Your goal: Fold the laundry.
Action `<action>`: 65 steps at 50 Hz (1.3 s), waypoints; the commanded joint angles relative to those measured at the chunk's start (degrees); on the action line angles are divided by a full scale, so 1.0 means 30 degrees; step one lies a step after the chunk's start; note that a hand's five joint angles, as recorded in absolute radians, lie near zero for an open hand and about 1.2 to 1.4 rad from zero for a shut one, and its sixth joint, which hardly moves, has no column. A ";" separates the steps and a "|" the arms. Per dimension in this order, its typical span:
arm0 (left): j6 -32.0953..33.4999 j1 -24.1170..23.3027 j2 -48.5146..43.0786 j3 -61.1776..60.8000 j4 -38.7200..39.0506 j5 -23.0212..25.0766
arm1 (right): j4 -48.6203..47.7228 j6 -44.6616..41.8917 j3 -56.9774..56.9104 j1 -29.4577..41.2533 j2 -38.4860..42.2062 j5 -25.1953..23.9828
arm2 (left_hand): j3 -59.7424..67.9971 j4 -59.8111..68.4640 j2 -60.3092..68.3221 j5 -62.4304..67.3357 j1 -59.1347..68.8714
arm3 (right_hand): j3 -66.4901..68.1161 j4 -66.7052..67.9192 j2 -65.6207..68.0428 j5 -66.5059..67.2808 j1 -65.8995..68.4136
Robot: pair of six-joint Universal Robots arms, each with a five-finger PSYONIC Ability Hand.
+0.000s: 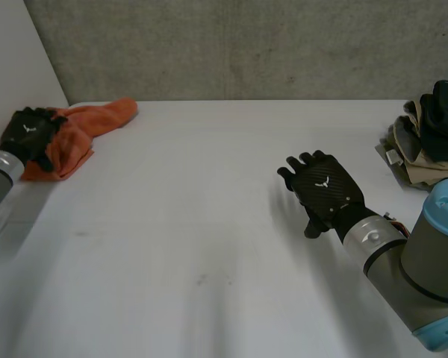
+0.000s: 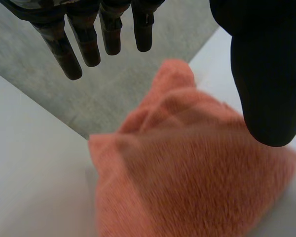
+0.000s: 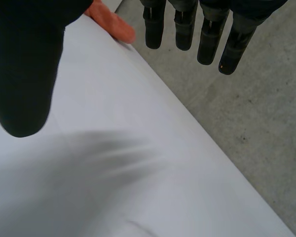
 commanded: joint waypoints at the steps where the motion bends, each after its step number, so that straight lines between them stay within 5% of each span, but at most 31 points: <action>1: 0.0240 -0.0035 -0.3206 0.3548 0.0018 -0.0270 | -0.0007 0.0267 0.0622 -0.0146 -0.0102 0.0012 | 0.0864 0.0938 0.1017 0.0680 0.0849 | -0.0718 -0.1148 -0.0924 -0.1032 -0.0420; 7: 0.0269 -0.0035 -0.4879 0.5575 0.0018 -0.0564 | -0.0007 0.0267 0.1003 -0.0322 -0.0072 0.0100 | 0.5123 0.5196 0.5275 0.4939 0.5108 | -0.0718 -0.1148 -0.0924 -0.1032 -0.0420; 10: 0.0269 -0.0065 -0.5496 0.6367 0.0018 -0.0564 | -0.0007 0.0267 0.1237 -0.0673 -0.0072 0.0129 | 1.1441 1.1514 1.1593 1.1257 1.1425 | -0.0718 -0.1148 -0.0924 -0.1032 -0.0420; 11: 0.0269 -0.0065 -0.5497 0.6397 0.0076 -0.0622 | -0.0007 0.0238 0.1267 -0.0761 -0.0072 0.0158 | 1.7517 1.7590 1.7670 1.7333 1.7502 | -0.0718 -0.1148 -0.0924 -0.1032 -0.0420; 13: 0.0269 -0.0094 -0.5468 0.6368 0.0106 -0.0651 | -0.0007 0.0237 0.1296 -0.0849 -0.0072 0.0159 | 2.2651 2.2724 2.2804 2.2467 2.2636 | -0.0718 -0.1148 -0.0924 -0.1032 -0.0420; 18: 0.0328 -0.0971 -0.3833 0.5142 0.0340 -0.1031 | -0.0007 0.0238 0.1355 -0.1171 -0.0072 0.0188 | 2.2673 2.2747 2.2826 2.2489 2.2658 | -0.0718 -0.1148 -0.0924 -0.1032 -0.0420; 25: -0.1104 -0.3137 0.2669 -0.1417 0.2272 -0.1706 | -0.0065 0.0237 0.1326 -0.1260 -0.0248 0.0217 | 2.2673 2.2747 2.2826 2.2489 2.2658 | -0.0718 -0.1148 -0.0924 -0.1032 -0.0420; 33: -0.6638 -0.8086 0.9995 -0.9239 0.2714 -0.1298 | -0.0183 0.0296 0.1238 -0.1904 -0.0687 0.0861 | 2.2673 2.2747 2.2826 2.2489 2.2658 | -0.0718 -0.1148 -0.0924 -0.1032 -0.0420; 40: -1.0540 -1.3623 1.2462 -1.4371 0.2830 0.2186 | -0.0212 0.0296 0.1033 -0.2490 -0.0863 0.1448 | 2.2673 2.2747 2.2826 2.2489 2.2658 | -0.0718 -0.1148 -0.0924 -0.1032 -0.0420; 41: -1.0570 -1.4151 1.2491 -1.4635 0.2947 0.2509 | -0.0212 0.0296 0.1004 -0.2490 -0.0863 0.1448 | 1.9017 1.9090 1.9170 1.8833 1.9002 | -0.0718 -0.1148 -0.0924 -0.1032 -0.0420; 42: -1.0513 -1.4940 1.2550 -1.4899 0.3035 0.2948 | -0.0212 0.0296 0.0916 -0.2519 -0.0863 0.1477 | 0.5547 0.5620 0.5700 0.5363 0.5532 | -0.0718 -0.1148 -0.0924 -0.1032 -0.0420; 43: -1.0425 -1.5238 1.2550 -1.4930 0.3007 0.3068 | -0.0154 0.0296 0.0858 -0.2549 -0.0863 0.1506 | -0.0660 -0.0587 -0.0507 -0.0844 -0.0675 | -0.0718 -0.1148 -0.0924 -0.1032 -0.0420; 49: -0.9839 -1.4862 1.2697 -1.4317 0.2977 0.2485 | -0.0037 0.0355 0.0536 -0.2520 -0.0863 0.1506 | -0.0660 -0.0587 -0.0507 -0.0844 -0.0675 | -0.0718 -0.1148 -0.0924 -0.1032 -0.0420; 56: -0.9575 -1.1961 1.2726 -1.3466 0.2685 0.0230 | 0.0460 0.0852 -0.0080 -0.2549 -0.1038 0.1390 | -0.0660 -0.0587 -0.0507 -0.0844 -0.0675 | -0.0718 -0.1148 -0.0924 -0.1032 -0.0420; 65: -0.9282 -1.1462 1.2113 -1.2413 0.2334 -0.1062 | 0.8209 0.1233 -0.2273 -0.2578 -0.2532 0.0775 | 0.0083 0.0156 0.0235 -0.0101 0.0067 | -0.0718 -0.1148 -0.0924 -0.1032 -0.0420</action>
